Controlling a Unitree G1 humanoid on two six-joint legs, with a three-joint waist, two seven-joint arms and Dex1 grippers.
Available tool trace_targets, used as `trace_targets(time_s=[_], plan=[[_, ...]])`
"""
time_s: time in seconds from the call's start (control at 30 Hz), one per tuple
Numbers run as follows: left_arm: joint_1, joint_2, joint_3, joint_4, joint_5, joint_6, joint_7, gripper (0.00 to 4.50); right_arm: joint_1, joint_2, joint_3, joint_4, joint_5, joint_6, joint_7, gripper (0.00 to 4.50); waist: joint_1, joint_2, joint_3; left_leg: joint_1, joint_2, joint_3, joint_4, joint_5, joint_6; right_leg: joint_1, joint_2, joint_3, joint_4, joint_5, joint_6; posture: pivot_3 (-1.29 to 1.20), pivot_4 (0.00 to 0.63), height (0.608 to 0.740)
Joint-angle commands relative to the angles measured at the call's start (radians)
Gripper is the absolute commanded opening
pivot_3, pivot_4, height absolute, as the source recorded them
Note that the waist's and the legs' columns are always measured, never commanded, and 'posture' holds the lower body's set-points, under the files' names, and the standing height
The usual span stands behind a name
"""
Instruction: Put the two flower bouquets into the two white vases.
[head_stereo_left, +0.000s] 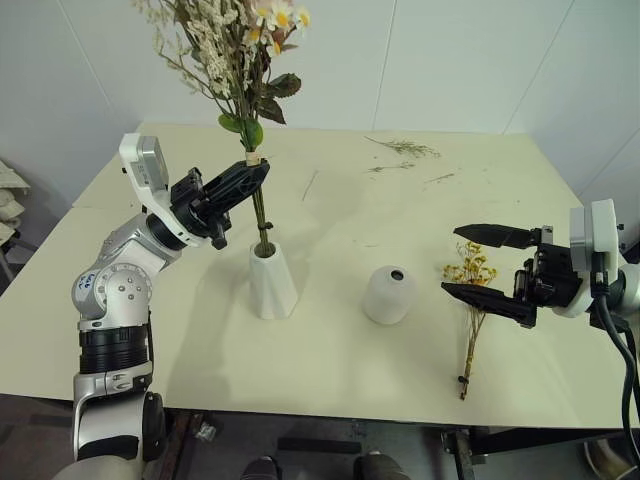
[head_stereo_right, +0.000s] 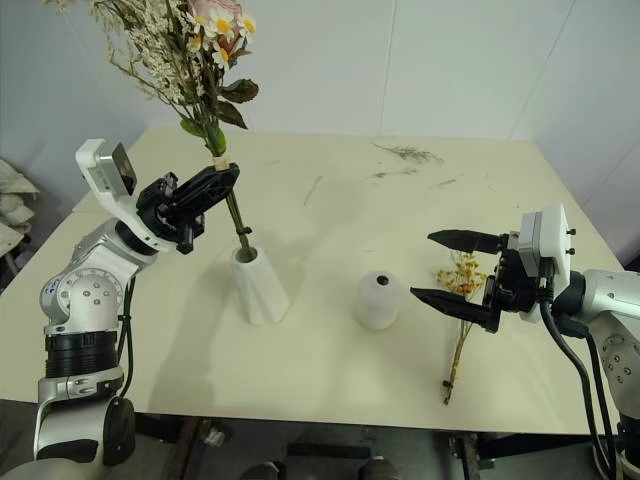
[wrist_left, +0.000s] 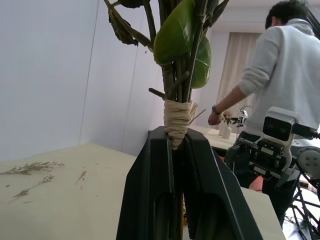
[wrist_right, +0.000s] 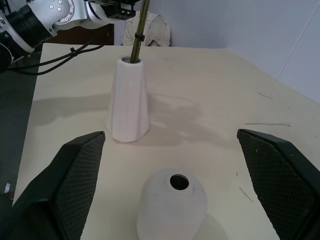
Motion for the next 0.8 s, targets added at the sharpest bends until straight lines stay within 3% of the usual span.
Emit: trace_targets(time_s=[0.03,0.8], plan=[[0.016,0.005,-0.001,-0.045,-0.009,0.01,0.005,0.02,0.003,-0.001,-0.013,-0.028,0.003,-0.011,-0.009,4.5,0.001,0.0,0.0,0.0,0.0,0.0,0.0,0.0,0.0,0.0,0.0,0.0,0.0,0.0,0.0,0.0,0.15,0.74],[0.048,-0.003,-0.019,0.083,0.066,-0.062,-0.068,0.02,-0.012,0.01,0.014,-0.008,-0.017,-0.028,-0.022,4.5,0.001,0.0,0.0,0.0,0.0,0.0,-0.001,0.0,0.0,0.0,0.0,0.0,-0.002,0.0,0.0,0.0,0.15,0.74]])
